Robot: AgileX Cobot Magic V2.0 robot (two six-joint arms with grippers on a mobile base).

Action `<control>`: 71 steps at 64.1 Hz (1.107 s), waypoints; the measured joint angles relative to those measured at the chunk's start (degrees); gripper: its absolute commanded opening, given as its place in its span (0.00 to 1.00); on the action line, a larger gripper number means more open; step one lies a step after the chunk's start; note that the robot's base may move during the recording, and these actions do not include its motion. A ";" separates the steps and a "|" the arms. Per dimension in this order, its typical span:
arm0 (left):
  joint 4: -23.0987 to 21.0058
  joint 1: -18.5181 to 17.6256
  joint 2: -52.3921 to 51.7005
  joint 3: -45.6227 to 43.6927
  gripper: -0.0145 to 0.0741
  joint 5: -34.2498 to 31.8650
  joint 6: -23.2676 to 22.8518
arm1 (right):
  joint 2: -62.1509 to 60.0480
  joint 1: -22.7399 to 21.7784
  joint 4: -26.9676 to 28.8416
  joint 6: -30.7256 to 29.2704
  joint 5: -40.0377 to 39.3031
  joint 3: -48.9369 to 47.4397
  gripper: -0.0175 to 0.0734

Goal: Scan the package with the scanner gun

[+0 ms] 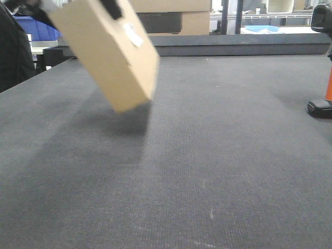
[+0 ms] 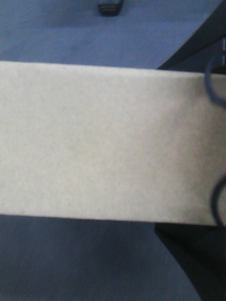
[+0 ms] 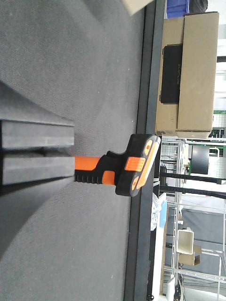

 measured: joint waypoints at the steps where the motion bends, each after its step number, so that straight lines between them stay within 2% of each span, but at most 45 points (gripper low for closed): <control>1: -0.01 -0.36 0.29 0.00 0.04 -0.26 -0.37 | 0.00 0.00 0.00 0.00 0.00 0.00 0.01; 6: -0.31 -1.86 1.78 0.00 0.04 -1.83 -1.60 | 0.00 0.00 0.00 0.00 0.00 0.00 0.01; 16: -1.09 -2.35 2.63 0.00 0.04 -4.11 -2.31 | 0.00 0.00 0.00 0.00 -1.78 0.00 0.01; 26: -1.17 -2.35 2.64 0.00 0.04 -4.34 -2.46 | 0.63 0.00 0.00 0.00 5.22 -6.69 0.01; 33: -1.33 -2.35 2.64 0.00 0.04 -4.43 -2.46 | 5.46 0.00 -1.00 0.00 9.00 -11.95 0.01; 42: -2.30 -2.35 2.73 0.00 0.04 -4.43 -2.46 | 15.09 0.00 -1.63 0.00 9.46 -15.78 0.01; 52: -2.99 -3.65 3.43 0.00 0.04 -5.09 -2.46 | 27.68 0.00 -1.30 0.00 2.08 -16.30 0.01; 65: -3.76 -4.66 4.36 0.00 0.04 -6.85 -2.46 | 37.33 0.00 -0.10 0.00 -10.17 -16.39 0.01; 71: -3.76 -4.66 4.49 0.00 0.04 -7.16 -2.46 | 41.93 0.00 3.14 0.00 -14.80 -16.39 0.01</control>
